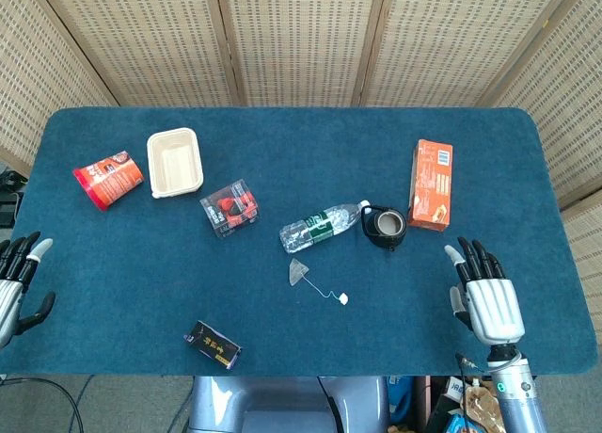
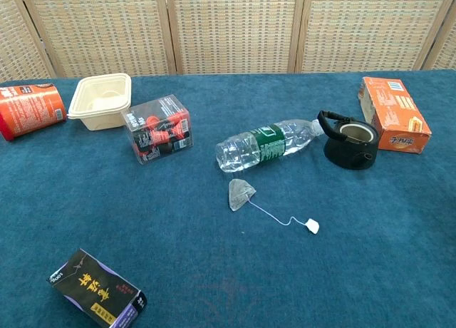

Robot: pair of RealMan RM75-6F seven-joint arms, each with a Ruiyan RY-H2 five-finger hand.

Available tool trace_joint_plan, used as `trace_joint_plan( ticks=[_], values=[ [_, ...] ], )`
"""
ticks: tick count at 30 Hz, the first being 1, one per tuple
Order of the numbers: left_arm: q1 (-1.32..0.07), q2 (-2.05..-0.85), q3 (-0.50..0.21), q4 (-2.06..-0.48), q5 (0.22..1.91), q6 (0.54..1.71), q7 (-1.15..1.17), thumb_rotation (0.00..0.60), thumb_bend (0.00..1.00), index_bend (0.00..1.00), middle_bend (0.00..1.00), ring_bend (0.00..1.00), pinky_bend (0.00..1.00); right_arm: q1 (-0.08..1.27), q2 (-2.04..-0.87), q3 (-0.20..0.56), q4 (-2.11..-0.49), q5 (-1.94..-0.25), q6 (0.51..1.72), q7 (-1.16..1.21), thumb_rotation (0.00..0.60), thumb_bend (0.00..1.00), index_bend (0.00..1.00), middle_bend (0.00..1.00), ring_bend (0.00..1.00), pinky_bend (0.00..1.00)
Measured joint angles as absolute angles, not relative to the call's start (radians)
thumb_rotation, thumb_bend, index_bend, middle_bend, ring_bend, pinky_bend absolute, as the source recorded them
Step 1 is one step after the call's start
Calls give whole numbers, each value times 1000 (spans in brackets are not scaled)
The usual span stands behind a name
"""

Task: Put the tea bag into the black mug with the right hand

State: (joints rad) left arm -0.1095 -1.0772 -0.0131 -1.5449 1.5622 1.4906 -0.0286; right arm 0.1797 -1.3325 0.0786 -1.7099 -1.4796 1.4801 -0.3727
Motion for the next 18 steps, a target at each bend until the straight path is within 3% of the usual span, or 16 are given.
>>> trace_joint_plan(
  ticks=[18],
  values=[
    [-117, -1071, -21, -1563, 1566, 1492, -6, 600, 441, 0, 0, 0, 0, 175, -1314, 81, -1715, -1513, 1488, -330, 600, 677, 120, 128, 58, 214]
  ],
)
